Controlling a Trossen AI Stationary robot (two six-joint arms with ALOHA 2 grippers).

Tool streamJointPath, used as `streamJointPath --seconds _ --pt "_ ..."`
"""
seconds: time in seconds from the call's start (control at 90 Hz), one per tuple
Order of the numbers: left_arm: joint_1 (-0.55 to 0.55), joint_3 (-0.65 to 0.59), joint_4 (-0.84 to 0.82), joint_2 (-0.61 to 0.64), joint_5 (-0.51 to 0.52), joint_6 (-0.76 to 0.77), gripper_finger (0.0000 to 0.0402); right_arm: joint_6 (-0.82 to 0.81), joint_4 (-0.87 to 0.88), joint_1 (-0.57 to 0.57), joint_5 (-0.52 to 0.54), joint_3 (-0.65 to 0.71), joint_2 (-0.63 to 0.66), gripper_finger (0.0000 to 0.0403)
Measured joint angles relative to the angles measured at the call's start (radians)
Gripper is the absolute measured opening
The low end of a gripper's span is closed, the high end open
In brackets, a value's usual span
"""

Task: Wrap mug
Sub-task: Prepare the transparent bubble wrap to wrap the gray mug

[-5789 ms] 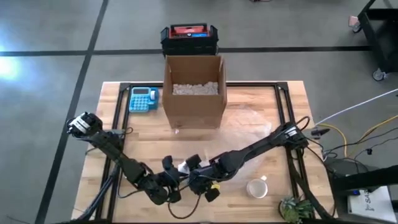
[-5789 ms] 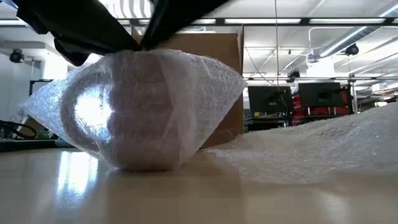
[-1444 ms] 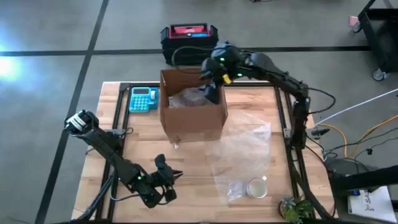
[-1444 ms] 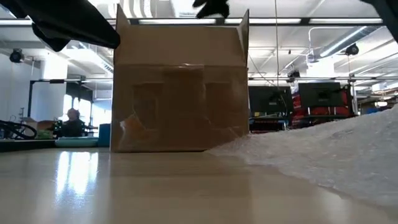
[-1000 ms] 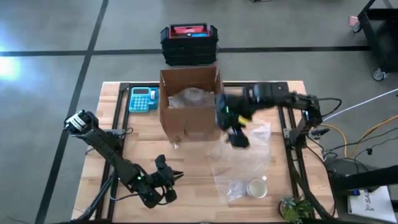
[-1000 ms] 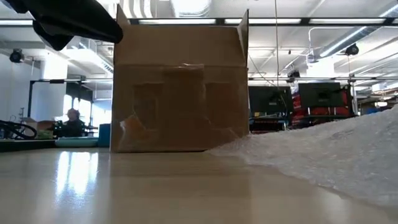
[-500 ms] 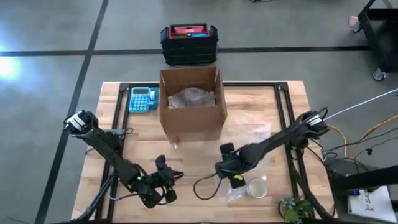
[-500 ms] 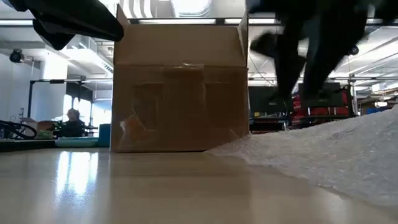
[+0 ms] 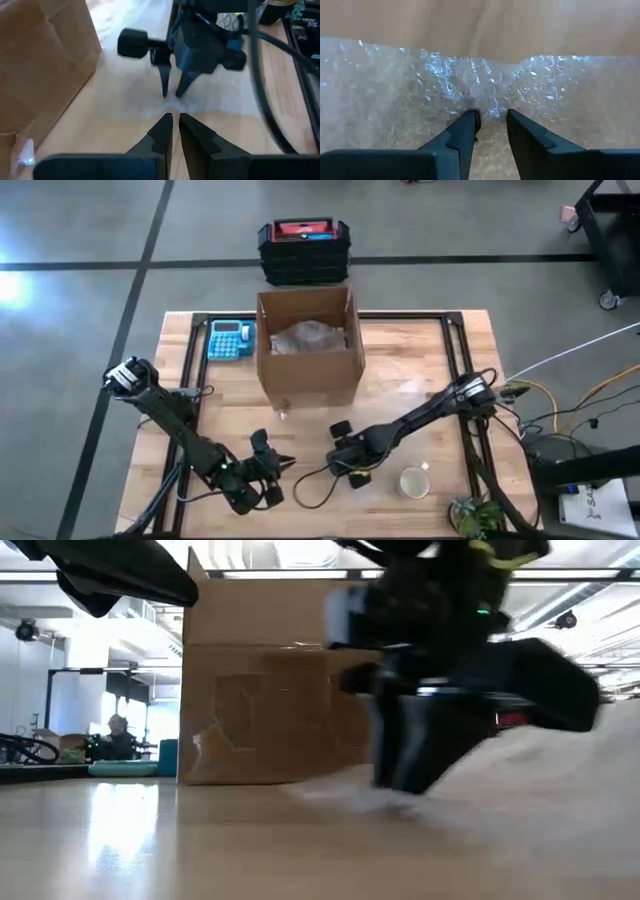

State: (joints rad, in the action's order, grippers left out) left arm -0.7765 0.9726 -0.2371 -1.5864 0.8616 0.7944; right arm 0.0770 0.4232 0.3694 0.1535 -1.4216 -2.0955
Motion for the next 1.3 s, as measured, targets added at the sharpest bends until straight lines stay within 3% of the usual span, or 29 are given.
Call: streamJointPath --seconds 0.189,0.389,0.533,0.644,0.8,0.967,1.3 --pt "0.000 0.000 -0.016 0.000 -0.019 0.002 0.0020 0.054 -0.019 -0.011 -0.002 -0.233 -0.046 0.0072" --pt "-0.001 -0.001 -0.013 0.000 -0.018 0.029 0.0020 0.097 0.284 -0.012 0.000 -0.422 0.006 0.0053" --pt "0.006 -0.006 0.012 -0.010 -0.015 0.046 0.0020 -0.011 0.564 -0.008 -0.008 -0.477 0.069 0.0042" --pt "0.008 -0.007 0.028 -0.024 -0.023 0.036 0.0020 -0.070 0.640 0.005 -0.023 -0.417 0.081 0.0036" --pt "0.007 -0.007 0.028 -0.026 -0.035 0.036 0.0020 -0.103 0.597 0.022 -0.023 -0.260 0.082 0.0028" --pt "0.004 -0.006 0.037 -0.026 -0.038 0.039 0.0020 -0.115 0.468 0.025 -0.023 -0.077 0.073 0.0019" --pt "0.004 -0.006 0.039 -0.026 -0.041 0.026 0.0020 -0.119 0.056 0.020 -0.031 0.072 0.075 0.0007"
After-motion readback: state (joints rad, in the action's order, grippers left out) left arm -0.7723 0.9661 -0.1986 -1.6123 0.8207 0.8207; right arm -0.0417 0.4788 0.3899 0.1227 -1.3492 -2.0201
